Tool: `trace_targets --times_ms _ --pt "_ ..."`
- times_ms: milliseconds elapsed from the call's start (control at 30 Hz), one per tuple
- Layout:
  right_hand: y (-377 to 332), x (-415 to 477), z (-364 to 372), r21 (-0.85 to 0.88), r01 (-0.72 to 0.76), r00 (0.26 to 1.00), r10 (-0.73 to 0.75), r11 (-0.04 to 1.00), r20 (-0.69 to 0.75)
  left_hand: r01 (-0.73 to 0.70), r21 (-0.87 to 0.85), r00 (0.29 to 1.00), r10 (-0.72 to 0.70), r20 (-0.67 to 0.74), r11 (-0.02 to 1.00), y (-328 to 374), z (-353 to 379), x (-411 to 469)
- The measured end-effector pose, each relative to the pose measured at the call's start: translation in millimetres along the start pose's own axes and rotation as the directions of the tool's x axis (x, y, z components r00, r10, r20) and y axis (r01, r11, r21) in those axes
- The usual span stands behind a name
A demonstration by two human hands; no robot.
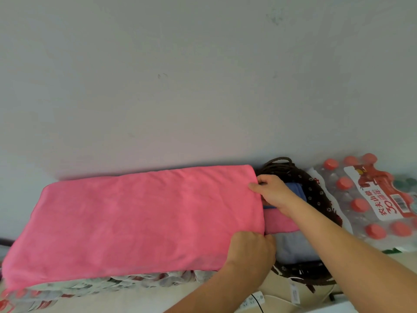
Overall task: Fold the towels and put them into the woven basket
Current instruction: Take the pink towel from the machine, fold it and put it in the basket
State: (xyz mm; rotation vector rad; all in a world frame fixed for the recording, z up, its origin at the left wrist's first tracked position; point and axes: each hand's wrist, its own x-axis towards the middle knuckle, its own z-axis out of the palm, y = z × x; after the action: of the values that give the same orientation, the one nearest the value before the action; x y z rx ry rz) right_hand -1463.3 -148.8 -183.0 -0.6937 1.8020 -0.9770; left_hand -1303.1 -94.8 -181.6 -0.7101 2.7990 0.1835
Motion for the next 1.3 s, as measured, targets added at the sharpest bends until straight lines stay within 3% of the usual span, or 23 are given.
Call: trace_targets --times_ms 133,267,367,500,667,833,900,1033,1167,1300 --pt "2.4 1.5 1.1 -0.078 0.064 0.993 -0.071 0.995 -0.095 0.047 -0.074 0.996 -0.051 -0.066 0.996 3.4 -6.6 -1.6" --pt "4.3 7.9 3.0 -0.051 0.082 0.985 -0.089 0.995 -0.146 0.095 -0.152 0.991 -0.108 -0.079 0.984 1.0 -15.4 -10.6" --pt "5.1 14.0 2.0 -0.051 0.090 0.972 -0.099 0.995 -0.213 0.029 -0.297 0.992 -0.064 -0.112 0.955 -3.4 -13.8 -18.0" --pt "4.3 16.1 -3.2 -0.107 0.113 0.953 -0.138 0.988 -0.271 -0.008 -0.521 0.978 -0.103 -0.183 0.854 -7.0 -13.6 -18.7" --pt "0.1 13.5 -4.4 -0.131 0.135 0.945 -0.167 0.982 -0.282 -0.023 -0.749 0.988 -0.098 -0.117 0.662 -14.4 -12.4 -22.2" --pt "-14.2 7.7 -8.5 -0.083 0.171 0.959 -0.185 0.982 -0.215 0.002 -0.830 0.991 -0.115 -0.074 0.557 -18.0 -24.6 -30.9" --pt "-21.6 6.9 -10.3 -0.167 0.208 0.954 -0.238 0.964 -0.185 0.026 -0.876 0.983 -0.171 -0.065 0.482 -21.2 -24.6 -35.5" --pt "-43.6 9.1 -8.2 -0.438 0.281 0.925 -0.363 0.854 -0.116 0.037 -0.918 0.961 -0.265 -0.076 0.396 -37.7 -20.1 -46.5" --pt "-70.6 11.6 -0.1 -0.636 0.295 0.926 -0.378 0.713 0.006 0.032 -0.961 0.926 -0.370 -0.075 0.276 -63.4 -23.7 -63.0" --pt "-100.5 6.8 19.6 -0.794 0.373 0.882 -0.448 0.480 0.144 0.010 -0.982 0.888 -0.454 -0.077 0.187 -94.7 -24.4 -84.2"
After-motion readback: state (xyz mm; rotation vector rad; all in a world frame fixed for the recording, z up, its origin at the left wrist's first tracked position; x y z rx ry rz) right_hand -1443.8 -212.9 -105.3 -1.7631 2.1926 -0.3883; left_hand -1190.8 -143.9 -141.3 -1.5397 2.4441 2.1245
